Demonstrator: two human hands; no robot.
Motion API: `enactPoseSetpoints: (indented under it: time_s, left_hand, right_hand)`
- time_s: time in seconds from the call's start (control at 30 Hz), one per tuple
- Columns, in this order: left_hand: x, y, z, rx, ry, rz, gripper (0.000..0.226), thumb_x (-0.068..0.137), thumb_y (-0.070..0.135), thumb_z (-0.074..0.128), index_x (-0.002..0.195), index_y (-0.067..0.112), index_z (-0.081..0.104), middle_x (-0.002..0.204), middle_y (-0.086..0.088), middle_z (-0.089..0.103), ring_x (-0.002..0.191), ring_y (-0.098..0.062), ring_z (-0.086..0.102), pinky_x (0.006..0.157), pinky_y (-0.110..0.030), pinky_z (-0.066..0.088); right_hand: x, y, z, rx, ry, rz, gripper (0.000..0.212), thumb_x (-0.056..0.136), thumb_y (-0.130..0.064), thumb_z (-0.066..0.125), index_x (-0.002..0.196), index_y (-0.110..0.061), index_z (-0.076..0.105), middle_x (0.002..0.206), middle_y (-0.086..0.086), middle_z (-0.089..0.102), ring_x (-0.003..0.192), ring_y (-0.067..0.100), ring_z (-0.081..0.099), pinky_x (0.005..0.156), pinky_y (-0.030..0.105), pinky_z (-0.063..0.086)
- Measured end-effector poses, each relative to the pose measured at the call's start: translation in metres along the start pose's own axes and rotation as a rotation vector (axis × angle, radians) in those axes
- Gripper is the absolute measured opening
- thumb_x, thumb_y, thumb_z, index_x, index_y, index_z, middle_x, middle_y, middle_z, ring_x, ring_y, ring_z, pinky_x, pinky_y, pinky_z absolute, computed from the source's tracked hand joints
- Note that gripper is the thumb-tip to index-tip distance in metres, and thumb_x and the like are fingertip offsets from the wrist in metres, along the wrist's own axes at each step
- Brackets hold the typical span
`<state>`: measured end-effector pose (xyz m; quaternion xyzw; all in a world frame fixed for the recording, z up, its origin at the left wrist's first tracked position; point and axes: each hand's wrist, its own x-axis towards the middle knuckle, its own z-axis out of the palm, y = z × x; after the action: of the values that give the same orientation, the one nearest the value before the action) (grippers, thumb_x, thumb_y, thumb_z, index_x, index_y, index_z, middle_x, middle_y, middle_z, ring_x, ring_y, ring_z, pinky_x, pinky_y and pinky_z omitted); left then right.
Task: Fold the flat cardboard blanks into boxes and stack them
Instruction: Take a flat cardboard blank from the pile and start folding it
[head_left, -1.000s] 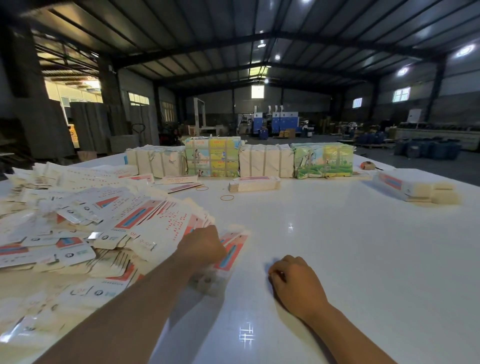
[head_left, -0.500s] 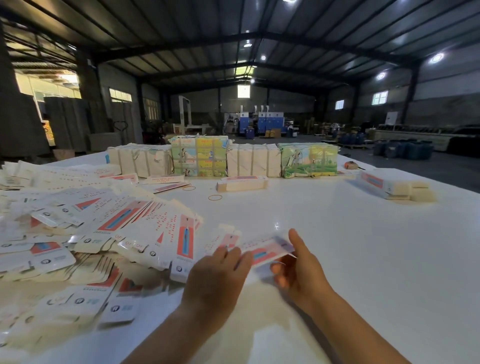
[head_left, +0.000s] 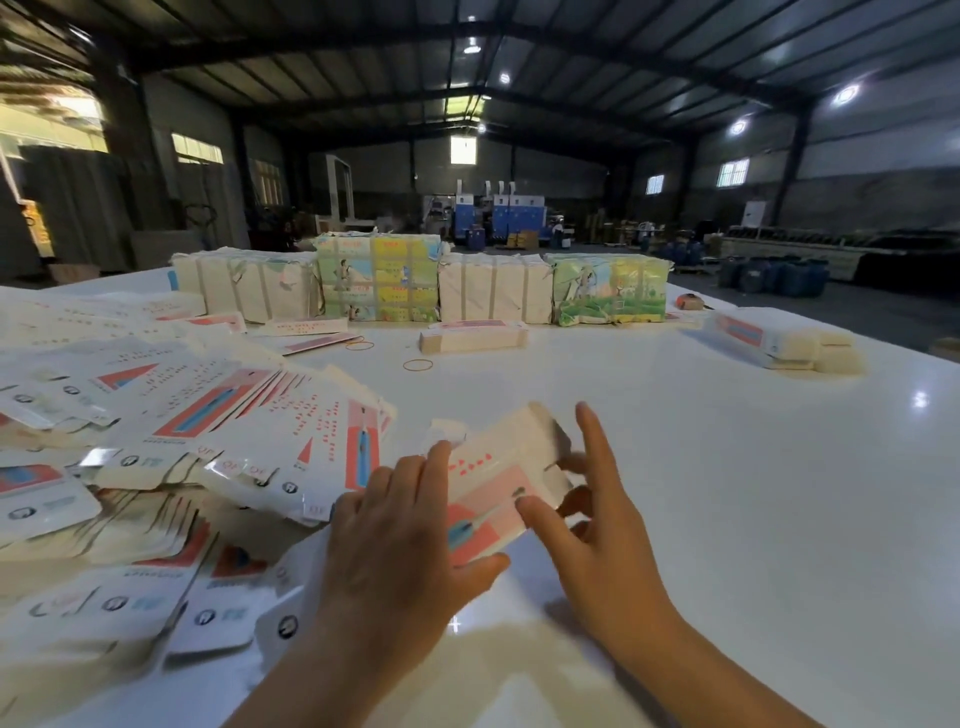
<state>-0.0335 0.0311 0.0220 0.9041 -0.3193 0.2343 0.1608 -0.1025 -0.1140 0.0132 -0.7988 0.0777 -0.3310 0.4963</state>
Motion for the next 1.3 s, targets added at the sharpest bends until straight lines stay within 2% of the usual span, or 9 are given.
enactPoseSetpoints:
  time_s: [0.13, 0.27, 0.47, 0.6, 0.73, 1.03, 1.13, 1.23, 1.3]
  left_hand:
    - [0.000, -0.001, -0.007, -0.016, 0.027, 0.005, 0.101, 0.064, 0.079, 0.053, 0.144, 0.029, 0.017, 0.129, 0.012, 0.043, 0.109, -0.008, 0.045, 0.092, -0.025, 0.037]
    - [-0.002, -0.002, -0.015, 0.008, 0.079, 0.095, 0.091, 0.045, 0.061, 0.082, 0.117, 0.010, 0.061, 0.092, -0.002, 0.068, 0.070, -0.017, 0.065, 0.059, -0.032, 0.054]
    - [0.003, -0.008, -0.021, 0.045, 0.115, 0.131, 0.076, 0.042, 0.059, 0.084, 0.099, 0.012, 0.066, 0.073, -0.002, 0.068, 0.055, -0.022, 0.061, 0.049, -0.035, 0.050]
    - [0.001, -0.004, -0.021, -0.111, 0.000, -0.019, 0.074, 0.064, 0.077, 0.051, 0.121, 0.030, 0.044, 0.110, 0.008, 0.058, 0.085, -0.013, 0.054, 0.070, -0.025, 0.044]
    - [-0.001, -0.005, -0.012, -0.173, 0.014, -0.027, 0.086, 0.049, 0.086, 0.015, 0.120, 0.039, 0.031, 0.116, 0.017, 0.045, 0.092, -0.004, 0.042, 0.068, -0.015, 0.037]
    - [-0.003, -0.004, -0.005, -0.165, -0.050, -0.007, 0.082, 0.055, 0.081, 0.022, 0.126, 0.040, 0.024, 0.129, 0.019, 0.040, 0.095, -0.001, 0.040, 0.073, -0.015, 0.040]
    - [-0.003, -0.003, -0.004, -0.104, -0.044, 0.028, 0.081, 0.058, 0.081, 0.021, 0.129, 0.041, 0.019, 0.133, 0.021, 0.037, 0.094, 0.000, 0.039, 0.074, -0.015, 0.040]
    - [-0.004, 0.000, -0.004, -0.057, -0.041, 0.050, 0.086, 0.060, 0.080, 0.021, 0.134, 0.036, 0.024, 0.132, 0.018, 0.040, 0.098, -0.002, 0.045, 0.077, -0.016, 0.041]
    - [-0.004, 0.002, -0.006, -0.047, -0.030, 0.053, 0.087, 0.062, 0.079, 0.024, 0.135, 0.032, 0.031, 0.130, 0.015, 0.045, 0.101, -0.005, 0.051, 0.081, -0.021, 0.044]
  right_hand:
    - [-0.001, -0.001, 0.000, -0.220, -0.012, -0.105, 0.035, 0.082, -0.055, 0.039, 0.117, -0.056, 0.035, 0.123, -0.027, 0.038, 0.103, -0.016, 0.045, 0.080, 0.007, 0.047]
    - [-0.001, 0.000, -0.002, 0.059, -0.005, -0.011, 0.015, 0.089, -0.031, 0.061, 0.095, -0.044, 0.063, 0.106, -0.019, 0.058, 0.088, 0.002, 0.059, 0.071, 0.019, 0.051]
    - [0.003, -0.007, -0.009, 0.341, -0.237, 0.084, 0.022, 0.073, -0.015, 0.062, 0.085, -0.030, 0.072, 0.078, 0.004, 0.068, 0.070, 0.016, 0.064, 0.062, 0.024, 0.050]
    - [0.001, -0.006, -0.005, 0.318, -0.025, 0.042, 0.038, 0.085, -0.009, 0.066, 0.105, -0.041, 0.059, 0.082, -0.005, 0.065, 0.064, 0.017, 0.064, 0.060, 0.023, 0.054]
    - [0.000, -0.007, -0.002, 0.250, 0.236, -0.038, 0.026, 0.084, -0.013, 0.067, 0.093, -0.037, 0.064, 0.081, -0.011, 0.062, 0.067, 0.014, 0.061, 0.057, 0.021, 0.051]
    - [-0.005, -0.012, -0.001, 0.097, 0.159, -0.098, 0.031, 0.089, -0.011, 0.061, 0.078, -0.039, 0.068, 0.085, -0.016, 0.061, 0.073, 0.011, 0.060, 0.066, 0.025, 0.050]
    - [-0.004, -0.015, -0.002, 0.113, 0.121, -0.042, 0.038, 0.092, -0.012, 0.056, 0.103, -0.048, 0.058, 0.092, -0.014, 0.063, 0.078, 0.008, 0.059, 0.074, 0.030, 0.054]
    - [-0.003, -0.013, -0.003, 0.096, 0.053, 0.022, 0.049, 0.096, -0.018, 0.050, 0.122, -0.055, 0.032, 0.101, -0.013, 0.059, 0.081, 0.000, 0.056, 0.078, 0.016, 0.049]
    - [-0.003, -0.013, -0.003, 0.039, 0.047, 0.010, 0.043, 0.096, -0.017, 0.050, 0.122, -0.050, 0.040, 0.099, -0.016, 0.058, 0.085, -0.003, 0.055, 0.077, 0.009, 0.047]
